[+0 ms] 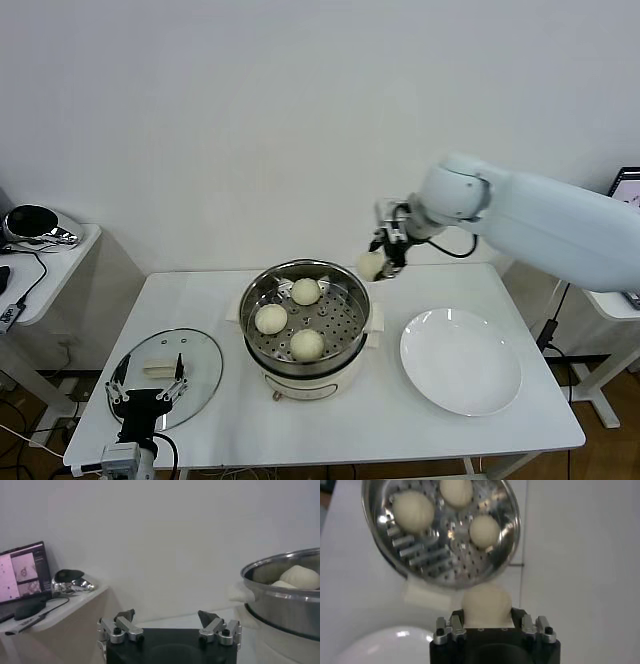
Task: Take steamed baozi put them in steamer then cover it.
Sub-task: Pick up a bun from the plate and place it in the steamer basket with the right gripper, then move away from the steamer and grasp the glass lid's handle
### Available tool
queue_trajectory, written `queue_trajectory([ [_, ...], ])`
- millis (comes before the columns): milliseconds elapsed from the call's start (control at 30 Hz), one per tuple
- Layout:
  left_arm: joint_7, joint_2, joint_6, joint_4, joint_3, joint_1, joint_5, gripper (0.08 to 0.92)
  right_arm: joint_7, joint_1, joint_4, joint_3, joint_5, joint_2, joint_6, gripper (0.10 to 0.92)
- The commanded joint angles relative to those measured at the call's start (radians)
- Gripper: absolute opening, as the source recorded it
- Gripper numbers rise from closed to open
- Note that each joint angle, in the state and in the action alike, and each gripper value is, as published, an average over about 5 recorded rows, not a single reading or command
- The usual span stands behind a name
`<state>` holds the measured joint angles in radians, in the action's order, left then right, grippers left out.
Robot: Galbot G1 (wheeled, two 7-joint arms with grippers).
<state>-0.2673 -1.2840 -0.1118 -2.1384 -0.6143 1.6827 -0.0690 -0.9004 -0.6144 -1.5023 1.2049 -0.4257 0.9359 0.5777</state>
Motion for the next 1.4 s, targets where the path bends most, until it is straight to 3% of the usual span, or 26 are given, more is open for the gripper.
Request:
queue_trajectory([
  [33,0.001,-0.003,-0.001,0.001,-0.001,-0.002,-0.001,0.823,0.098,-0.004,0.004,0.086,-0.135,0.186,0.148,0.585],
  [433,0.000,-0.007,0.000,0.012,-0.003,-0.011,-0.005,0.823,0.064,0.103,0.095,0.102,-0.027,0.197,0.148,0.585],
  [900,0.001,-0.013,0.002,0.030,0.005,-0.020,-0.001,0.823,0.065,0.143,0.121,0.093,-0.002,0.197,0.145,0.590],
  [1233,0.001,-0.008,0.003,0.028,0.002,-0.017,-0.002,0.823,0.089,0.115,0.079,-0.014,-0.024,0.141,0.116,0.806],
  [1400,0.006,-0.003,0.004,0.027,0.000,-0.017,-0.003,0.823,0.274,0.134,-0.056,-0.130,-0.145,0.021,0.070,0.822],
])
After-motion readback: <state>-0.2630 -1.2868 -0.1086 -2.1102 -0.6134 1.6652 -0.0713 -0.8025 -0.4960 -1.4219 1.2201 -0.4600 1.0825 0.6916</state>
